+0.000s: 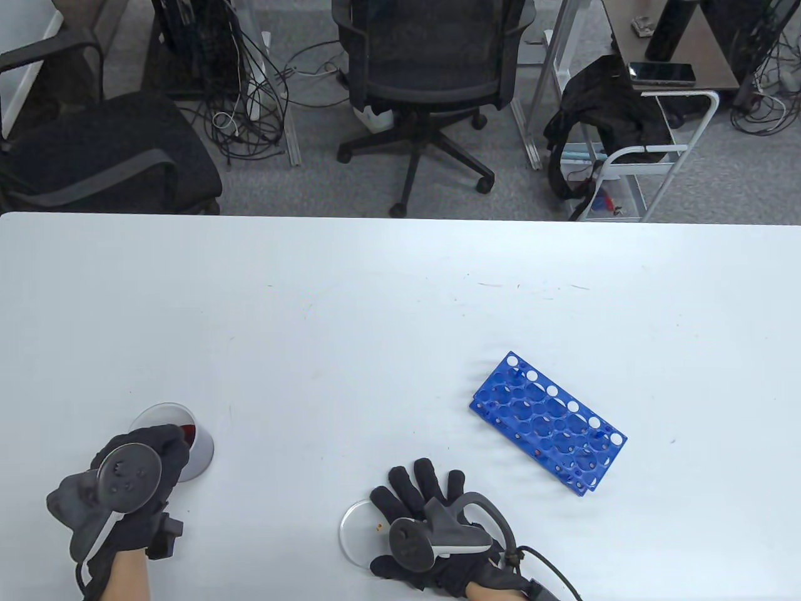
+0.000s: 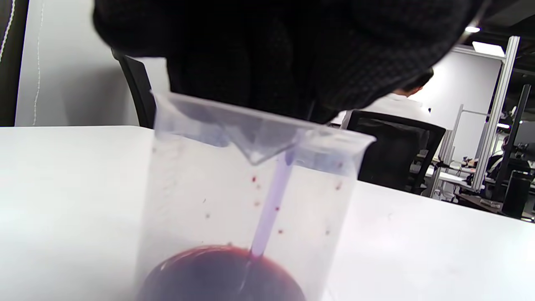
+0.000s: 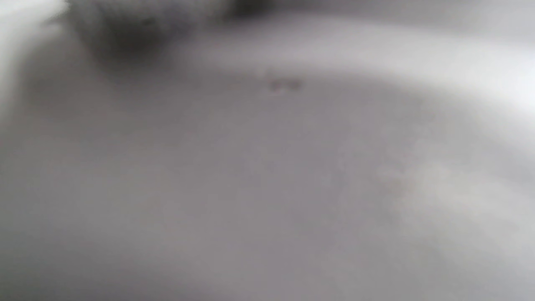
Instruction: Dip glass rod and spread liquid on culture dish
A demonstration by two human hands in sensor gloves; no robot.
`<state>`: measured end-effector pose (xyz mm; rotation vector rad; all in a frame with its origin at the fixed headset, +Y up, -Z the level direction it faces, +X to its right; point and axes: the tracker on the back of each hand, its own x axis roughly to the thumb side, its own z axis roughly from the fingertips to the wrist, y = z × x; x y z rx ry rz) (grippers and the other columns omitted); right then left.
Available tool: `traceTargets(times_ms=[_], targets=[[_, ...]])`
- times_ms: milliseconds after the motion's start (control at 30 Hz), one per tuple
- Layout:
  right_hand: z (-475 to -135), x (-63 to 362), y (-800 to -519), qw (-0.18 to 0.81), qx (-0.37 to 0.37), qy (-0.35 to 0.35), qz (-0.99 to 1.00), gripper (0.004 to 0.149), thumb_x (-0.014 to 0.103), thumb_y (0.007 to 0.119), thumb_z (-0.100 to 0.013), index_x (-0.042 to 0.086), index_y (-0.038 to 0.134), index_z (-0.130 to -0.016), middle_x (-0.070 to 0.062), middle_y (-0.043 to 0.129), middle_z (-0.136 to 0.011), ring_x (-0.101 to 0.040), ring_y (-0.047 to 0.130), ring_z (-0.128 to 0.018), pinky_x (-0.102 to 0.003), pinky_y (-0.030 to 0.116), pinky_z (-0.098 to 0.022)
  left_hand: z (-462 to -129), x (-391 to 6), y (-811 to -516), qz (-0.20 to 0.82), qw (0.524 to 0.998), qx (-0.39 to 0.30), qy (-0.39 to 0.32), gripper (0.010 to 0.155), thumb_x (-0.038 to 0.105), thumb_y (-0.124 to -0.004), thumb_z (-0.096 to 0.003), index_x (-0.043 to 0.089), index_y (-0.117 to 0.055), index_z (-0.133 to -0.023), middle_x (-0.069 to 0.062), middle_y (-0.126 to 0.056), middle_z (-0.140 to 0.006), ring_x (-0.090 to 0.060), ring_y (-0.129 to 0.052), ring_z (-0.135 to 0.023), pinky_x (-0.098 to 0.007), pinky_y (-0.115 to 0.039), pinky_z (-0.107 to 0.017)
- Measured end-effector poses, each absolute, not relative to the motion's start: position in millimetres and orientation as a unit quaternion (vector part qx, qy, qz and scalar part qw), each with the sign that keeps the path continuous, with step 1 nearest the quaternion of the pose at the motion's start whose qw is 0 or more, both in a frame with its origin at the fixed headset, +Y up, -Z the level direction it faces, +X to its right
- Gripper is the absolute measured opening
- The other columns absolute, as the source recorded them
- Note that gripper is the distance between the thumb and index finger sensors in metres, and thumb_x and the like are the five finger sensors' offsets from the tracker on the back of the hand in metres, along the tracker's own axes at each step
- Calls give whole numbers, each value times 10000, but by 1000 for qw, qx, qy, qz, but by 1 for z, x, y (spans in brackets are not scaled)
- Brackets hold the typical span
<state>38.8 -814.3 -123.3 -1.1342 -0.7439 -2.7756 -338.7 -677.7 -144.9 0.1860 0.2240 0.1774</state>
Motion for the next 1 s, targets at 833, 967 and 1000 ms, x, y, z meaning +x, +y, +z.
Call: traceTargets(times_ms=[833,967,1000], targets=[[-124,39,-815,26,-367,-241,-898,965,742,338,-523,122,-141,-1086,-267,-144,-1113,-621,-88,-962,-869,130,-587,-81,-339,-631,157,919,349,93,324,469,-909,-456,260,-967,-697,26,-1036,-657,-266,-1030,-525,-402,-883,-475],[-124,39,-815,26,-367,-241,-898,964,742,338,-524,122,-140,-1086,-268,-145,-1113,-622,-88,-961,-869,131,-587,-71,-338,-628,182,911,364,68,326,475,-909,-456,264,-968,-697,29,-1042,-652,-255,-1042,-515,-392,-898,-464],[-124,39,-815,26,-367,-241,-898,964,743,338,-523,122,-140,-1085,-266,-146,-1113,-621,-88,-962,-870,131,-587,-69,-336,-628,190,910,365,58,329,479,-908,-454,265,-968,-697,30,-1044,-650,-253,-1045,-513,-389,-901,-461]])
